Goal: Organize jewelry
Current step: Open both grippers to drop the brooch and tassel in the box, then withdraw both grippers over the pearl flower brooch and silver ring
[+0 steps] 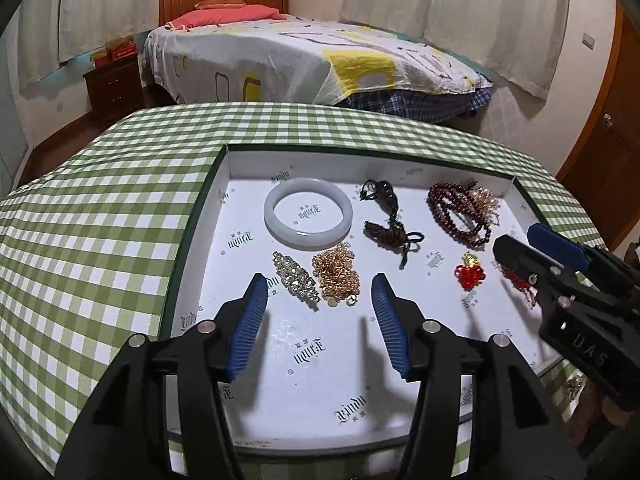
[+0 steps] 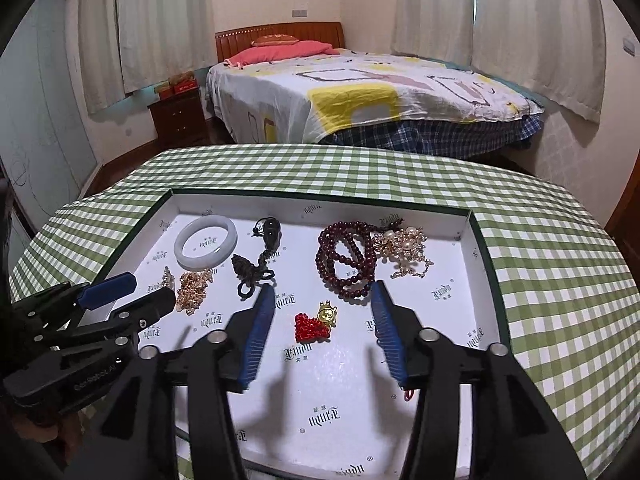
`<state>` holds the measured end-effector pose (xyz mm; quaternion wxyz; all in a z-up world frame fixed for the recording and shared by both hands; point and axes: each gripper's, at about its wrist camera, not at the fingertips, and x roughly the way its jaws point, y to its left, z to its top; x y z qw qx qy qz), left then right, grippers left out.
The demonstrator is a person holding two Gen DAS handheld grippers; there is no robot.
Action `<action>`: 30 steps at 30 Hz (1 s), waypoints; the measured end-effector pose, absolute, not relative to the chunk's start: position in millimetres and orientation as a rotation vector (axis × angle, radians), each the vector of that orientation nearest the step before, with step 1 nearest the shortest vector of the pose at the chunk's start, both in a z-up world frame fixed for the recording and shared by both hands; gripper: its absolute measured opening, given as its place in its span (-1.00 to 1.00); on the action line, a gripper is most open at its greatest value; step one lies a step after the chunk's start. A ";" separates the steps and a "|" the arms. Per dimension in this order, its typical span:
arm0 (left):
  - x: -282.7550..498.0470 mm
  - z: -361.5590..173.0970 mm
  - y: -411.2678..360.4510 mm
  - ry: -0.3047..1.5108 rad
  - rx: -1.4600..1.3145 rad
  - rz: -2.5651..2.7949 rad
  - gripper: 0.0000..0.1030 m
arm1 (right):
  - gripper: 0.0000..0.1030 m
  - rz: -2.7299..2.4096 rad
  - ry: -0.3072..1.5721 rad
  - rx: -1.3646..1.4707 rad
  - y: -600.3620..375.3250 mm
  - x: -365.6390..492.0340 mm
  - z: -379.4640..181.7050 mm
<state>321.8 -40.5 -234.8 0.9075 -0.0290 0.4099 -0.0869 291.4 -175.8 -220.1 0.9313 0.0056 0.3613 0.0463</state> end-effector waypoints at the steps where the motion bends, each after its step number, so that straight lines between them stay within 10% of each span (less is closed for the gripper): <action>1: 320.4 -233.1 -40.6 0.843 -0.060 -0.180 0.13 | -0.01 0.094 0.740 0.011 -175.6 290.7 -219.6; 30: 221.4 -220.7 -34.9 0.829 -0.044 -0.179 0.15 | 0.03 0.032 0.704 0.057 -206.0 195.9 -203.5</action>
